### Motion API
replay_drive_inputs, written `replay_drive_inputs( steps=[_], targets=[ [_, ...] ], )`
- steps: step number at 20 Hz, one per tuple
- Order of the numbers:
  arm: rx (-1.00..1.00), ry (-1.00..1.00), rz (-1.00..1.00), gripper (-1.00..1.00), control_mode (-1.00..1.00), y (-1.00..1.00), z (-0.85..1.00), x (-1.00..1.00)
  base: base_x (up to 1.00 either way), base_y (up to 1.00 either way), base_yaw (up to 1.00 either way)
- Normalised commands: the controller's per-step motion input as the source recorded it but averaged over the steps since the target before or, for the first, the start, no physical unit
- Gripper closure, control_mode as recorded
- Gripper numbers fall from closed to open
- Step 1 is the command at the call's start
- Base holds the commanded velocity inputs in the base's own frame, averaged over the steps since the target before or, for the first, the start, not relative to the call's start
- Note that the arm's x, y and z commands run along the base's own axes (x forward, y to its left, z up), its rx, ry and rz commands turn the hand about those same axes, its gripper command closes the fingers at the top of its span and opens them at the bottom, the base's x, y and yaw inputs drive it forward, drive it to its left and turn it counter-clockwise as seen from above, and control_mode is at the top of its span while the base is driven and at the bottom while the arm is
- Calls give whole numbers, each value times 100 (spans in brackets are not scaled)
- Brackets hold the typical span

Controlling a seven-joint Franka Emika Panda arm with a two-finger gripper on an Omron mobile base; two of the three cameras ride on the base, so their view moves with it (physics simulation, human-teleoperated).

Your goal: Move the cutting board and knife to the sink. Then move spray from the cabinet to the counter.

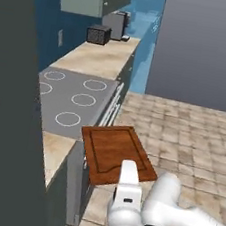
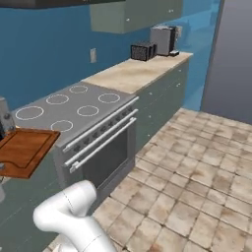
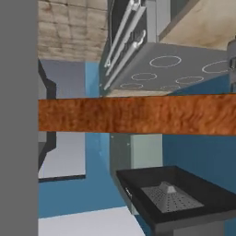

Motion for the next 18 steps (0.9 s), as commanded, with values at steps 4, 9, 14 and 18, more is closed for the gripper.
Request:
replay_drive_inputs(
  steps=[4, 9, 14, 18],
  targets=[
    [0, 0, 0, 100, 100, 0, 0, 0, 12, 0, -78],
    [0, 0, 0, 100, 100, 0, 0, 0, 15, 0, -75],
    [0, 0, 0, 100, 100, 0, 0, 0, 23, 2, -65],
    [0, 0, 0, 100, 100, 0, 0, 0, 28, 7, -58]
  ],
)
